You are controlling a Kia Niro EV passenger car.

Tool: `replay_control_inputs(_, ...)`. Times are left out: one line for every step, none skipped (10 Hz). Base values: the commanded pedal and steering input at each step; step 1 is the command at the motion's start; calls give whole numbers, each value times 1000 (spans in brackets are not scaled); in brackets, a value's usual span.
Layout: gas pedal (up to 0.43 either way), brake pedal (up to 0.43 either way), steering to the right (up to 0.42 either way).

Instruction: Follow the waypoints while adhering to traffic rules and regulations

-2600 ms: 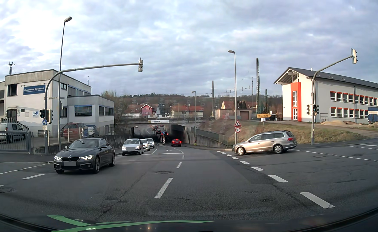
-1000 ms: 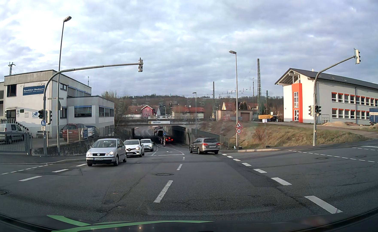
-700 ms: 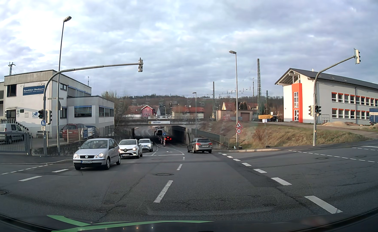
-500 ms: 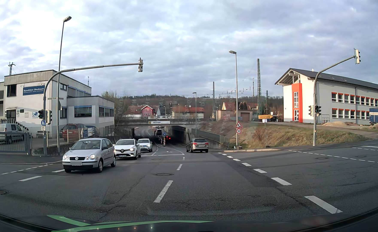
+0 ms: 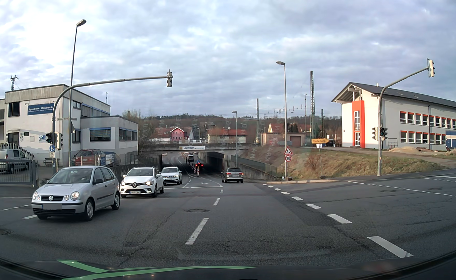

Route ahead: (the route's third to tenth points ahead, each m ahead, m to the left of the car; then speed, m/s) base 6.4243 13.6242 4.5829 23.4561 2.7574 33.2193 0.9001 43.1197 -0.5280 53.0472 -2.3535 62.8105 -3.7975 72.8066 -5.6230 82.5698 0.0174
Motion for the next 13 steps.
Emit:
replay_control_inputs(0, 232, -29)
replay_control_inputs(0, 213, -29)
replay_control_inputs(0, 195, -29)
replay_control_inputs(0, 183, -29)
replay_control_inputs(0, 152, -29)
replay_control_inputs(0, 134, -29)
replay_control_inputs(0, 134, -29)
replay_control_inputs(0, 128, -28)
replay_control_inputs(0, 134, -29)
replay_control_inputs(0, 134, -29)
replay_control_inputs(0, 134, -29)
replay_control_inputs(0, 134, -29)
replay_control_inputs(0, 134, -29)
